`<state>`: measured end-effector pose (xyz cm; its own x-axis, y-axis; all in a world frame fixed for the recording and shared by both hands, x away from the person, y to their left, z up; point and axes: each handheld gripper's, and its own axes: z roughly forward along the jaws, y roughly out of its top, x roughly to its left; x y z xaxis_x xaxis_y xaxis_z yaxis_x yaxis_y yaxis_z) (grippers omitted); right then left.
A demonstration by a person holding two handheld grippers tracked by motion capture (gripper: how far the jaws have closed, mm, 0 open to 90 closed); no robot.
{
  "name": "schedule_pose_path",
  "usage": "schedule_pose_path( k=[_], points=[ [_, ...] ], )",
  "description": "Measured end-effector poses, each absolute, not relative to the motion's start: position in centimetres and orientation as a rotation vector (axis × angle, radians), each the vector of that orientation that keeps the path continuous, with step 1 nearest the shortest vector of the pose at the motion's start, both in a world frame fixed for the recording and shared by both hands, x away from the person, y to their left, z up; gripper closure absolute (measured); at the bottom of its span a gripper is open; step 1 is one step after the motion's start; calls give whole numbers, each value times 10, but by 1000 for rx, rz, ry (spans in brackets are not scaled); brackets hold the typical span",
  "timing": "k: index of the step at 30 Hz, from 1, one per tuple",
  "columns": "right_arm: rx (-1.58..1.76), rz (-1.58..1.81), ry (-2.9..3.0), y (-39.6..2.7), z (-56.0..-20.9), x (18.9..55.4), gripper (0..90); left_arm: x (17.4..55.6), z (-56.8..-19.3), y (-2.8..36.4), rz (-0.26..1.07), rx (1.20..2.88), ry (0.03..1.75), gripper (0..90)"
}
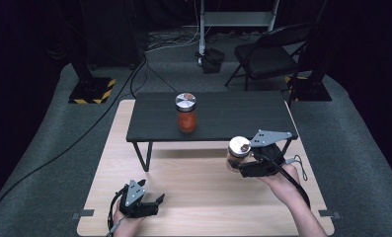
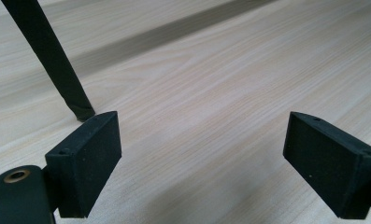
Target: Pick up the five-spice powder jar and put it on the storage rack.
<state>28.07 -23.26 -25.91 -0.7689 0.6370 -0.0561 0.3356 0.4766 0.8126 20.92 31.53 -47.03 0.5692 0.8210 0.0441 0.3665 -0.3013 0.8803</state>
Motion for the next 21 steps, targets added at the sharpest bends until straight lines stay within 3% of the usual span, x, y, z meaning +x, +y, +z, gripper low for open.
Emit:
schedule_pose_path(
  k=[21],
  points=[
    [804,1201,2319,-233,-201,284,302,209,-470,316,629,1897,960,114]
  ],
)
